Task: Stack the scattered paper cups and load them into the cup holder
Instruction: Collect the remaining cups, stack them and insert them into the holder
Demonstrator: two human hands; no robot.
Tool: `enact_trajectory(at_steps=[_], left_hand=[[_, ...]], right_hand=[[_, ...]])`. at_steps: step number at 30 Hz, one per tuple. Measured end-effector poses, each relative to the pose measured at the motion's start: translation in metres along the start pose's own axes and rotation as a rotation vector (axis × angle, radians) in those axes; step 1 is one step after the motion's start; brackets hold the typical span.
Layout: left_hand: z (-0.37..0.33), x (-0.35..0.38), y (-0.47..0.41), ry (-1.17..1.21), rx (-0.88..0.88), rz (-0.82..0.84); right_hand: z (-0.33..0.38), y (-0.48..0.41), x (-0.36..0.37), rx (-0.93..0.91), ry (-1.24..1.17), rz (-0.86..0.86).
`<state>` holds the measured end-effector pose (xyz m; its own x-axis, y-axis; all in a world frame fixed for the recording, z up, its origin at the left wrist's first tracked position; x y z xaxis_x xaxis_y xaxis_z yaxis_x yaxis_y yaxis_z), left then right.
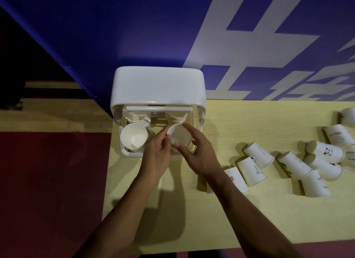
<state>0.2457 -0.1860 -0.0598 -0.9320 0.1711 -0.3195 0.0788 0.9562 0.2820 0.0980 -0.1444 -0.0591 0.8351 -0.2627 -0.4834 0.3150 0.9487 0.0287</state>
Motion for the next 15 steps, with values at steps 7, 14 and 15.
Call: enact_trajectory(at_steps=[7,14,15], left_hand=[[0.008,0.0,-0.001,-0.069,0.055,0.022],[0.008,0.0,-0.002,-0.14,0.056,0.02],[0.009,0.0,-0.002,-0.149,0.054,0.023]], right_hand=[[-0.013,0.001,0.001,0.025,0.008,0.027],[-0.014,0.001,0.003,0.057,-0.003,0.034],[-0.014,0.001,0.003,0.053,-0.004,0.036]])
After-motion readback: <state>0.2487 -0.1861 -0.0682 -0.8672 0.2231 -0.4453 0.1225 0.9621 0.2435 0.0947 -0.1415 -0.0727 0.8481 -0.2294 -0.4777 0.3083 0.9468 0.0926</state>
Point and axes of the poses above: each hand's wrist, its own y-axis away from the middle knuckle, its own x-axis out of the palm, z = x × y, the point moved 1 cm from there along -y, towards the middle knuckle, and after that the axes turned 8 degrees about -z, right-handed, at the moved point
